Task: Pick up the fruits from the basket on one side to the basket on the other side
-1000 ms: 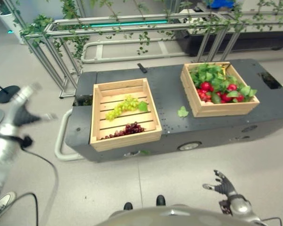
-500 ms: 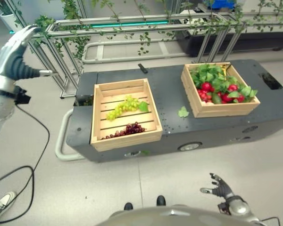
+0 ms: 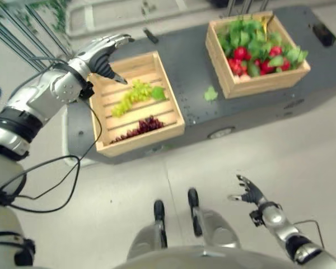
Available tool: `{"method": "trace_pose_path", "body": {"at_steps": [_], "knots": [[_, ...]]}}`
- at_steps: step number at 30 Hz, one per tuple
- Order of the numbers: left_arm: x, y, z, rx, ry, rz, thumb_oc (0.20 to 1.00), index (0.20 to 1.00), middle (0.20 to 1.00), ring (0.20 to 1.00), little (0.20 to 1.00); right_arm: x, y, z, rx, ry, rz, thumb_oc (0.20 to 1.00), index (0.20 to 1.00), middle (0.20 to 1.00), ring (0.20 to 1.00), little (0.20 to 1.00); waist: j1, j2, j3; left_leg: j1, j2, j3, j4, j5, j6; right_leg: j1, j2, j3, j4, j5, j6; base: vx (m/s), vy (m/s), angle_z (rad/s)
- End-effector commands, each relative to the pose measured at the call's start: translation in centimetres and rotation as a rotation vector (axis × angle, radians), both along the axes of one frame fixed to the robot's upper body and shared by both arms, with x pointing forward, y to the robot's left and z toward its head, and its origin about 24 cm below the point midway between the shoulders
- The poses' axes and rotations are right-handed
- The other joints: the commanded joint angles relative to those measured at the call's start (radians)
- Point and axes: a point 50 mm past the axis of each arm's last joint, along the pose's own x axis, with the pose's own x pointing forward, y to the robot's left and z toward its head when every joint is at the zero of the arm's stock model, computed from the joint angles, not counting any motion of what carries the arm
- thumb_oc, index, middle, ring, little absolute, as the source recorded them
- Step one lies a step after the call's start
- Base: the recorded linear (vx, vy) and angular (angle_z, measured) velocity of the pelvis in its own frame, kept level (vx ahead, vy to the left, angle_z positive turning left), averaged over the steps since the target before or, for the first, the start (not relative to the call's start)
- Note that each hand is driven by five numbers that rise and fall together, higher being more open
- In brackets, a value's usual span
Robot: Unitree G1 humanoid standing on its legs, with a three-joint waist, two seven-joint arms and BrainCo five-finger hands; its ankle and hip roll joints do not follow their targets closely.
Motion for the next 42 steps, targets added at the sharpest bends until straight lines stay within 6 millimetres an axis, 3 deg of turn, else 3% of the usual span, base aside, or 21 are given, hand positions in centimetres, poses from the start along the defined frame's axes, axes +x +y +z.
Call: {"method": "trace_pose_path", "body": {"at_steps": [1,6,11,22,42], "knots": [[0.0,1.1,2.6,-0.055,-0.107,0.050,1.000,1.000,1.000,1.000,1.000,1.1,-0.6,1.9,-0.005,-0.121,0.006,1.000,1.000,1.000,1.000,1.000,-0.003,-0.020,0.015,-0.031,-0.022,0.027,0.077,-0.068,0.013,-0.011,-0.032,0.036,0.079,-0.070,0.139,-0.15,0.024,-0.09],[0.8,1.9,1.5,-0.024,-0.085,0.127,1.000,1.000,1.000,1.000,1.000,2.2,-0.9,4.2,-0.012,-0.250,0.016,1.000,1.000,1.000,1.000,1.000,-0.023,-0.025,0.126,-0.146,-0.021,0.058,0.141,-0.066,0.016,-0.130,-0.030,0.065,0.121,-0.054,0.138,-0.10,0.008,-0.13],[1.0,2.9,1.4,0.000,-0.067,0.187,1.000,1.000,1.000,1.000,1.000,3.0,-0.9,5.7,-0.025,-0.327,0.038,1.000,1.000,1.000,1.000,1.000,-0.034,-0.037,0.195,-0.221,-0.013,0.073,0.167,-0.059,0.017,-0.211,-0.024,0.085,0.134,-0.035,0.139,-0.10,-0.001,-0.10],[0.4,4.7,0.8,0.016,-0.050,0.246,1.000,1.000,1.000,1.000,1.000,3.3,0.1,8.0,0.019,-0.457,0.080,1.000,1.000,1.000,1.000,1.000,-0.034,-0.047,0.196,-0.476,-0.016,0.087,0.252,-0.066,0.017,-0.453,-0.028,0.094,0.196,-0.032,0.135,-0.04,-0.022,-0.04],[-0.7,6.4,1.1,0.048,-0.087,0.293,1.000,1.000,1.000,1.000,1.000,3.9,2.0,9.3,0.071,-0.533,0.153,1.000,1.000,1.000,1.000,1.000,-0.043,-0.072,0.196,-0.632,-0.012,0.100,0.270,-0.071,0.019,-0.608,-0.025,0.100,0.195,-0.019,0.136,0.01,-0.003,-0.03]]}}
